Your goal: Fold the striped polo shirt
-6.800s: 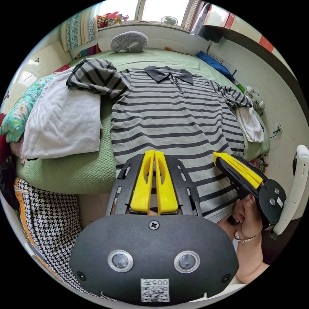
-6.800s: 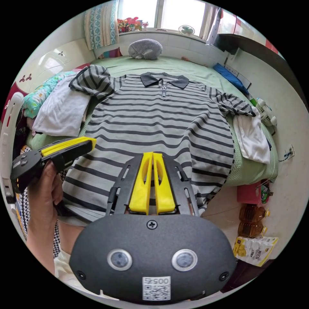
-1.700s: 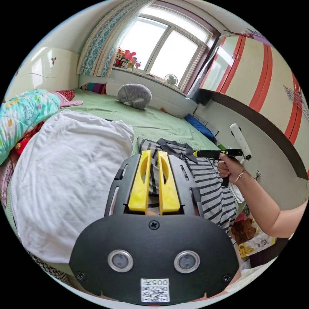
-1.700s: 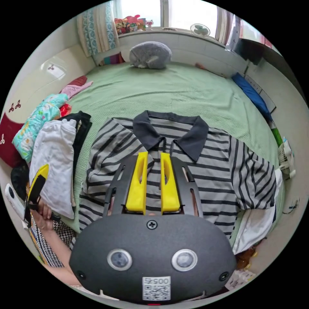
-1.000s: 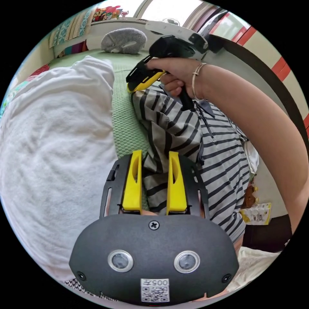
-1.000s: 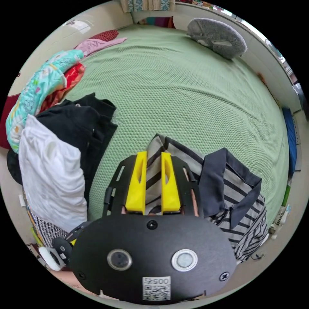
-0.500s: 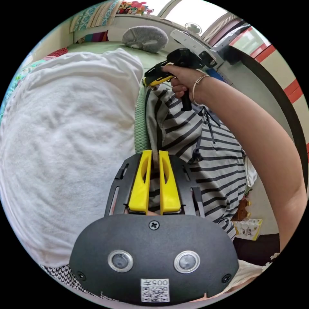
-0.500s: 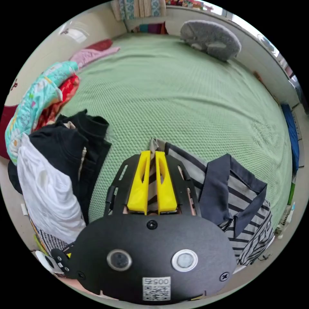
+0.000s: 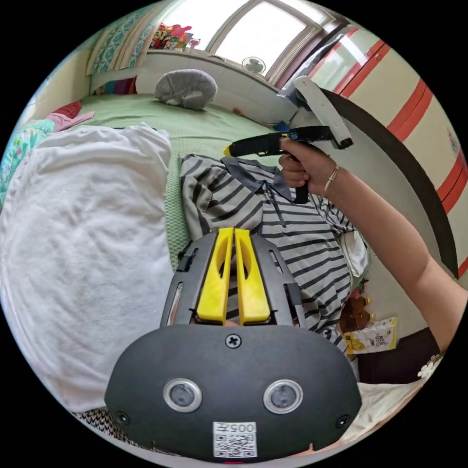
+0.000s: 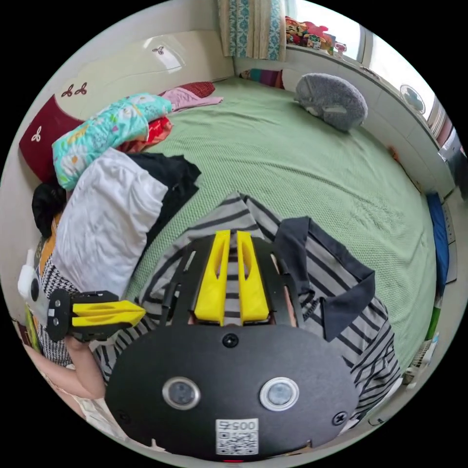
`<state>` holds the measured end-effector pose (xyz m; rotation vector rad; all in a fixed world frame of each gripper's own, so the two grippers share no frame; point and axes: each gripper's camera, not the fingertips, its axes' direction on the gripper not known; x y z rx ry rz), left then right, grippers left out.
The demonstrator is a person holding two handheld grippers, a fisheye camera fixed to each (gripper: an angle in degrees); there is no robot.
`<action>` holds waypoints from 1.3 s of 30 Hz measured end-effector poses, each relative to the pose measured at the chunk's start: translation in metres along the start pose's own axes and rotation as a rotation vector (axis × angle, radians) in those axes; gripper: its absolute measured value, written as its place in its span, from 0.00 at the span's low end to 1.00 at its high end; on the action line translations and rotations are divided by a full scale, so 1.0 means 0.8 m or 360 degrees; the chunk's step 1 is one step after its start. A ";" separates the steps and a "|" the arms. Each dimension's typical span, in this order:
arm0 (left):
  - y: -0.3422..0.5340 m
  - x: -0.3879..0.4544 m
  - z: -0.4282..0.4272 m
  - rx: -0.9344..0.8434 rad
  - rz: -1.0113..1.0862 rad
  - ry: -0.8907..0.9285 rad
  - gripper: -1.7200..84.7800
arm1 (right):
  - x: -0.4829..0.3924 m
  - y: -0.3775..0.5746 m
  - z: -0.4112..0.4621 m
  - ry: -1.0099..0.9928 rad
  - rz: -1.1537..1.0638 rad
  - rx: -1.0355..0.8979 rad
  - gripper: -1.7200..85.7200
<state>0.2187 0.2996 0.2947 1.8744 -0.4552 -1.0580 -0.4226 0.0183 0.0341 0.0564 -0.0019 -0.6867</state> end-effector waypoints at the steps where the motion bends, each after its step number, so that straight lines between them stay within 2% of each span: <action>1: -0.008 0.006 0.016 -0.0051 0.0001 -0.0080 0.02 | 0.001 0.009 0.012 0.0025 0.0020 -0.0029 0.04; 4: -0.027 0.013 0.054 -0.0179 -0.0037 -0.0442 0.01 | 0.007 0.015 0.047 0.0008 0.0119 -0.0104 0.02; 5: -0.032 0.009 0.065 -0.0233 -0.0059 -0.0470 0.01 | 0.009 0.013 0.060 0.0050 0.0140 -0.0126 0.01; 10: -0.030 -0.010 0.064 -0.0263 -0.0154 -0.0323 0.01 | 0.021 0.001 0.094 0.0325 0.0213 -0.0155 0.01; 14: -0.029 -0.017 0.062 -0.0293 -0.0156 -0.0277 0.01 | 0.035 0.006 0.097 0.0217 0.0268 -0.0186 0.01; 18: -0.022 -0.008 0.047 -0.0224 -0.0090 -0.0215 0.01 | 0.032 0.043 0.062 0.0112 0.0217 -0.0064 0.01; 22: -0.026 0.005 0.049 -0.0107 -0.0089 0.0014 0.01 | 0.024 0.107 0.026 0.0036 0.0160 0.0024 0.01; 28: -0.040 0.048 0.107 -0.0418 0.0100 -0.0158 0.01 | 0.020 0.171 0.065 0.0198 0.0145 -0.0194 0.01; 34: -0.030 0.050 0.095 -0.0386 0.0067 -0.0186 0.01 | 0.007 0.212 0.042 0.0277 0.0230 -0.0083 0.02; 39: -0.017 0.076 0.068 -0.0223 0.0182 -0.0095 0.01 | 0.019 0.287 -0.009 0.0457 0.0187 -0.0042 0.09</action>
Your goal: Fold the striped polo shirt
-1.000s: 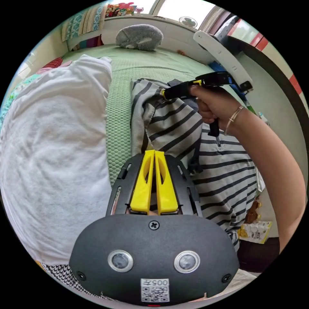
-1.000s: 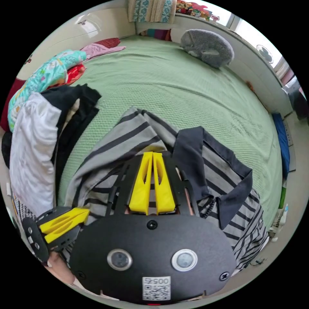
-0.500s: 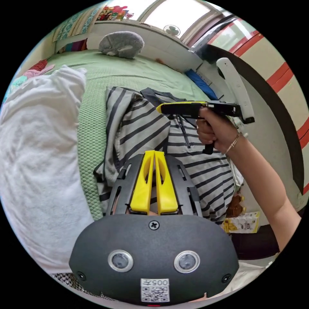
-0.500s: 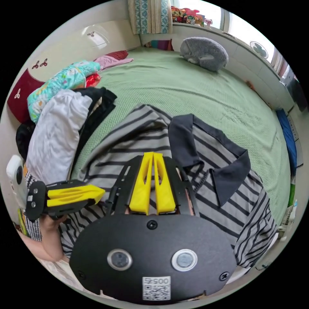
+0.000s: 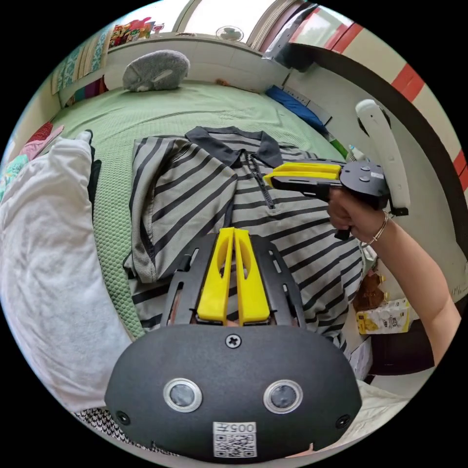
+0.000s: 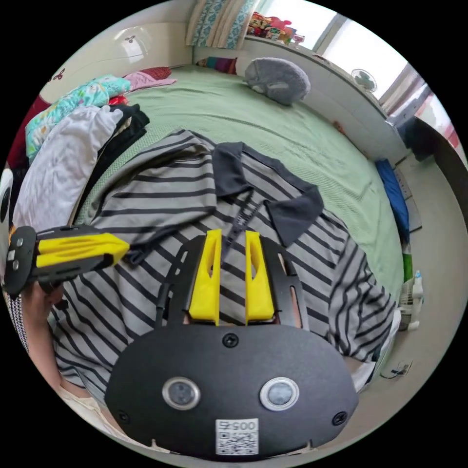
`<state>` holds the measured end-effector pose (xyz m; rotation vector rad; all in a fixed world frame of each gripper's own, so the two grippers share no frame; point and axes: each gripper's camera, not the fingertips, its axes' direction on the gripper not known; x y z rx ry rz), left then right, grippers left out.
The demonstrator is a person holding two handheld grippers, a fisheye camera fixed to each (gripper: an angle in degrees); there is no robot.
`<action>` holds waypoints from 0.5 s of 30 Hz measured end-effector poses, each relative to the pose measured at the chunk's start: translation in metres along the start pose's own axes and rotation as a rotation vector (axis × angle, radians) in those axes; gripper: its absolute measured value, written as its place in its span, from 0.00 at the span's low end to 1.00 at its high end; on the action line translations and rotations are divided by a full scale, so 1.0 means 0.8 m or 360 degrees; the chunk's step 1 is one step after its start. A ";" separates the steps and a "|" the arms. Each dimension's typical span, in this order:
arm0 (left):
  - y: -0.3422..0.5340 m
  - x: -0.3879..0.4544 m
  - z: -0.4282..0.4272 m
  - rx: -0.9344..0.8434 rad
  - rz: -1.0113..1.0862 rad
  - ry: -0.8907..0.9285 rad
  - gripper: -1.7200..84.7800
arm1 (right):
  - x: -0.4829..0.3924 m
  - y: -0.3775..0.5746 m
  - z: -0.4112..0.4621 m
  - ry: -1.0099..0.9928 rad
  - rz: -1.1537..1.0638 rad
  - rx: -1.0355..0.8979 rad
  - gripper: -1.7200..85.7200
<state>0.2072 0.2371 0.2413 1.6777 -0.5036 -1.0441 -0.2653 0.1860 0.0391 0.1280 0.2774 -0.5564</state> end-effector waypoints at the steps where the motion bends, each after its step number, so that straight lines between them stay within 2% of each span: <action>1: 0.001 0.009 -0.003 0.0027 0.0033 0.0002 0.01 | 0.025 0.021 -0.013 0.0006 0.0064 0.0030 0.09; 11: -0.013 0.100 0.034 -0.0088 0.0402 -0.0235 0.01 | 0.272 0.217 -0.082 0.0117 0.1082 -0.0005 0.11; 15: -0.020 0.106 0.043 -0.0111 0.0407 -0.0075 0.01 | 0.304 0.262 -0.072 0.0154 0.1271 -0.0106 0.13</action>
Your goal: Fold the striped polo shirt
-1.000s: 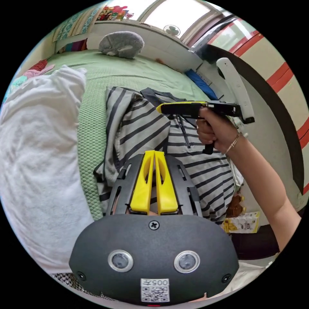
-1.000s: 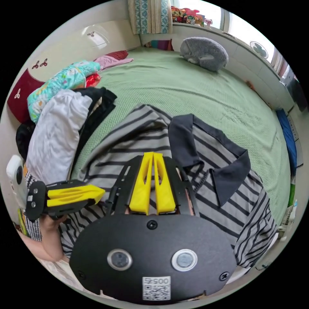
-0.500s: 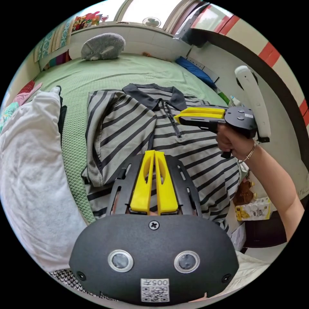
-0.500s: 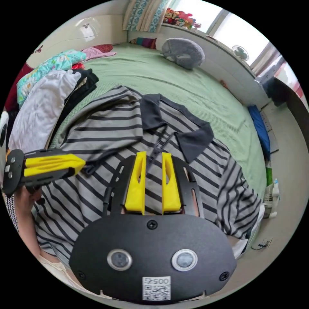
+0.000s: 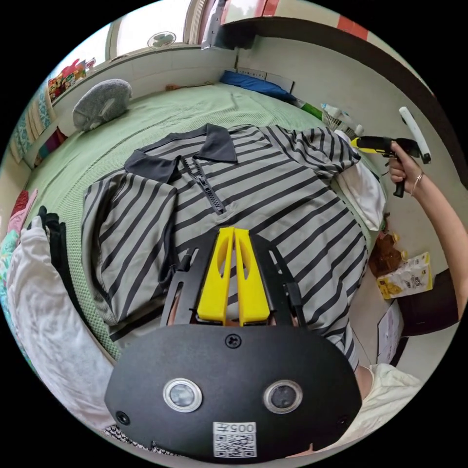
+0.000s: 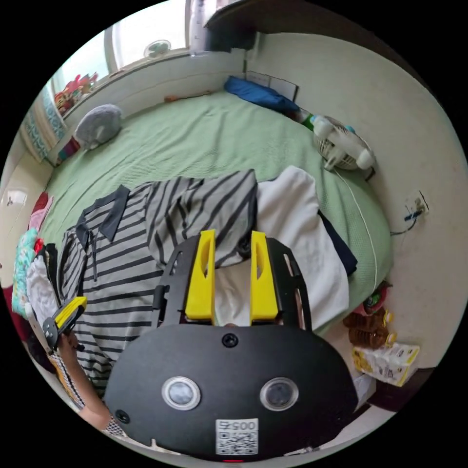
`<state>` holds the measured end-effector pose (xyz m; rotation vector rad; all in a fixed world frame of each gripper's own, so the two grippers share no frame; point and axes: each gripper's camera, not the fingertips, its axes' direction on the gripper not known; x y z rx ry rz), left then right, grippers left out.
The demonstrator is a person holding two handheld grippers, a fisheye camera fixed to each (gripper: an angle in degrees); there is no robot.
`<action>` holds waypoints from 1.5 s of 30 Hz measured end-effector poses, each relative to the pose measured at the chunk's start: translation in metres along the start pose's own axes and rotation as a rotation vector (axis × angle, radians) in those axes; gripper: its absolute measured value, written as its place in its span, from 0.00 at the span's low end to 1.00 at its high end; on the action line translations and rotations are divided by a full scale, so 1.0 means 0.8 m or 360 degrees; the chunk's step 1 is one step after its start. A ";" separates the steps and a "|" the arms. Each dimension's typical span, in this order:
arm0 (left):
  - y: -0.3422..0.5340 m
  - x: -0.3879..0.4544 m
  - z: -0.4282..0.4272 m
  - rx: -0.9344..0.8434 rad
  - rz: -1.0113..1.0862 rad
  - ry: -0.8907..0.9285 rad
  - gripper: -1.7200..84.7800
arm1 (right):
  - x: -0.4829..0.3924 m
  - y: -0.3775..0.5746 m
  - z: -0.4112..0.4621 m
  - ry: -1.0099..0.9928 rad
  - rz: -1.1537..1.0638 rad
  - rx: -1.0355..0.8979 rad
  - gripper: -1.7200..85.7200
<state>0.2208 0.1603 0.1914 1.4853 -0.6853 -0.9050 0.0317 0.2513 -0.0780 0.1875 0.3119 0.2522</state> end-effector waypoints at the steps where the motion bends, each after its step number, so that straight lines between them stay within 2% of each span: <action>1: -0.002 -0.001 0.001 0.0000 -0.0013 0.0050 0.01 | 0.010 0.001 0.009 -0.0022 0.0046 -0.0056 0.13; 7: -0.002 -0.009 -0.001 0.0013 -0.0049 0.0061 0.01 | 0.026 0.005 0.040 0.0093 0.0171 -0.0153 0.08; 12: -0.002 -0.019 -0.004 0.0011 -0.0084 0.0064 0.01 | 0.013 0.005 0.025 0.0146 0.0130 0.0000 0.03; 18: -0.006 -0.021 -0.005 0.0000 -0.0090 0.0063 0.02 | -0.097 0.004 -0.029 0.0160 -0.0387 0.0360 0.02; 20: -0.007 -0.020 -0.003 -0.0010 -0.0089 0.0051 0.02 | -0.159 0.019 -0.037 0.0027 -0.0665 0.0421 0.03; 23: -0.008 -0.021 -0.001 -0.0031 -0.0096 0.0011 0.01 | -0.226 0.052 -0.017 -0.0192 -0.0961 0.0296 0.05; 26: -0.010 -0.026 -0.001 -0.0047 -0.0116 -0.0014 0.01 | -0.262 0.082 0.027 -0.0278 -0.1153 -0.0003 0.09; 28: -0.011 -0.030 -0.003 -0.0040 -0.0132 0.0009 0.01 | -0.262 0.092 0.044 -0.0281 -0.1205 -0.0086 0.11; 36: -0.021 -0.047 -0.007 -0.0011 -0.0196 0.0121 0.01 | -0.213 0.035 0.044 -0.0322 -0.0959 -0.0007 0.12; 40: -0.026 -0.051 -0.009 0.0003 -0.0231 0.0123 0.01 | -0.239 0.010 0.063 -0.0414 -0.0938 -0.0009 0.11; 45: -0.031 -0.057 -0.008 -0.0022 -0.0264 0.0090 0.01 | -0.282 -0.007 0.123 -0.0333 -0.0877 -0.0126 0.09</action>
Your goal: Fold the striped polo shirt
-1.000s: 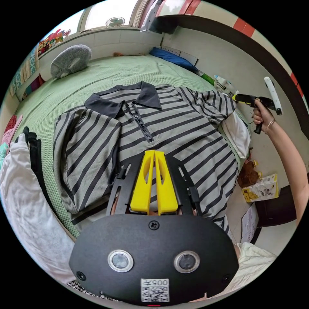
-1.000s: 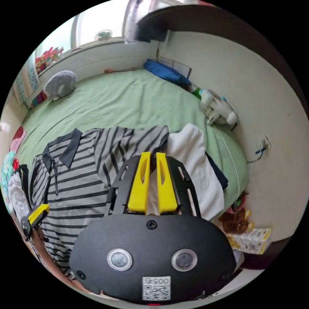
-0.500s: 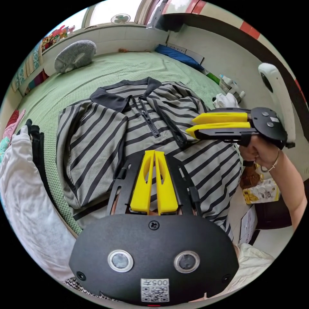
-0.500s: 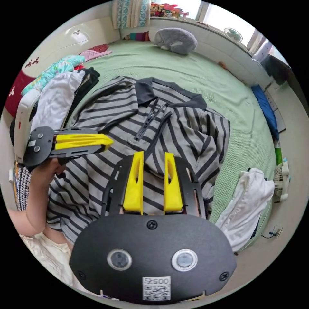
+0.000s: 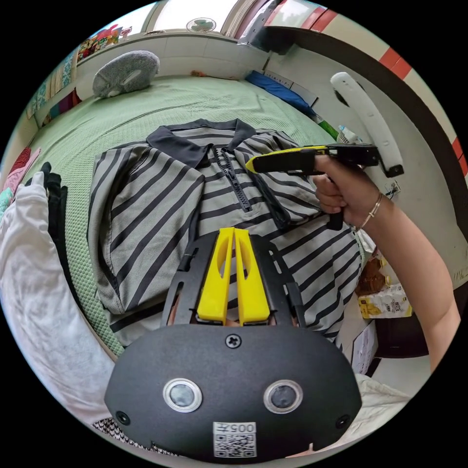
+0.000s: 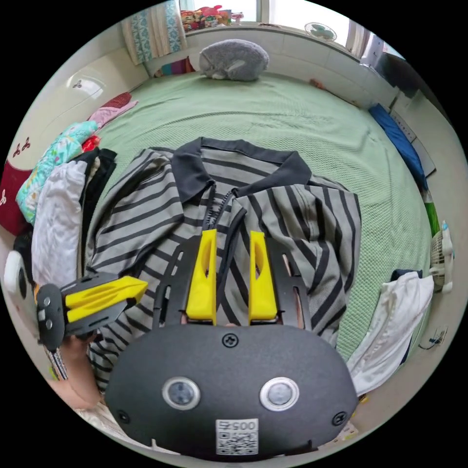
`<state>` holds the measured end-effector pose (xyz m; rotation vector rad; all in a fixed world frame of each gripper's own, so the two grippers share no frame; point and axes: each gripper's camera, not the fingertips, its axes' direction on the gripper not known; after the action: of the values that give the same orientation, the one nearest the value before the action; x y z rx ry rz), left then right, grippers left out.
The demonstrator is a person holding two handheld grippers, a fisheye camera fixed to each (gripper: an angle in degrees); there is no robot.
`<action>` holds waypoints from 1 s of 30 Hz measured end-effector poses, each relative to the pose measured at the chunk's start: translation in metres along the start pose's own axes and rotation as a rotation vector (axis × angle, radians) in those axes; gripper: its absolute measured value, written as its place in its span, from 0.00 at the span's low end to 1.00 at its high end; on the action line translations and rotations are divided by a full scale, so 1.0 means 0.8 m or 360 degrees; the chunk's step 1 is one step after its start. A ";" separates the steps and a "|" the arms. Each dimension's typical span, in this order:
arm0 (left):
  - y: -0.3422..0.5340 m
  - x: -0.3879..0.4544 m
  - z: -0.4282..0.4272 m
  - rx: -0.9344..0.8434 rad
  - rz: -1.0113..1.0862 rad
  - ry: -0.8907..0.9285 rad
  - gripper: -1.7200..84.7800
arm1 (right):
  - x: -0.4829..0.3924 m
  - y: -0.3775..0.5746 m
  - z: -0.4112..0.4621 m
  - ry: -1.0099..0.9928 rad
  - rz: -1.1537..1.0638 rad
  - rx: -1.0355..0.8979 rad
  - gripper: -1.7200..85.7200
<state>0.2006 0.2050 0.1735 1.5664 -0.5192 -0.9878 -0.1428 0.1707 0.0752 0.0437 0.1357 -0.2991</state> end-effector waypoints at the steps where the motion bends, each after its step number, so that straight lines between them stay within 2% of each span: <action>1: -0.002 -0.001 0.001 -0.0016 -0.0006 -0.0021 0.01 | 0.002 -0.006 0.013 0.0017 0.0043 -0.0027 0.08; 4: -0.006 -0.003 0.000 -0.0029 -0.0008 -0.0052 0.01 | 0.006 -0.008 0.024 0.0021 0.0101 -0.0007 0.05; 8: -0.015 -0.005 -0.005 -0.0007 -0.0026 -0.0045 0.01 | -0.018 0.018 -0.003 0.0004 -0.0038 0.0264 0.03; 13: -0.020 0.001 -0.006 -0.0005 -0.0028 -0.0014 0.01 | -0.023 0.025 0.016 -0.0125 -0.0116 0.0093 0.05; 17: -0.022 0.004 -0.005 -0.0026 -0.0023 -0.0056 0.01 | 0.004 0.043 -0.015 -0.0161 -0.0055 0.0236 0.04; 19: -0.024 0.003 -0.005 -0.0030 -0.0038 -0.0051 0.01 | 0.016 0.054 -0.031 -0.0047 -0.0037 0.0294 0.02; 24: -0.029 0.006 0.000 -0.0059 -0.0082 -0.0043 0.01 | 0.062 0.078 -0.026 0.0320 0.0177 0.0100 0.01; 26: -0.034 0.014 0.006 -0.0090 -0.0066 -0.0095 0.01 | 0.086 0.088 0.001 0.0412 0.0244 -0.0091 0.01; 30: -0.039 0.022 0.026 -0.0201 -0.0037 -0.0161 0.01 | 0.114 0.099 0.012 0.0377 0.0315 -0.0103 0.01</action>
<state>0.1871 0.1872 0.1389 1.4186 -0.5000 -1.1006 -0.0316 0.2196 0.0738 0.0277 0.3736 -0.0909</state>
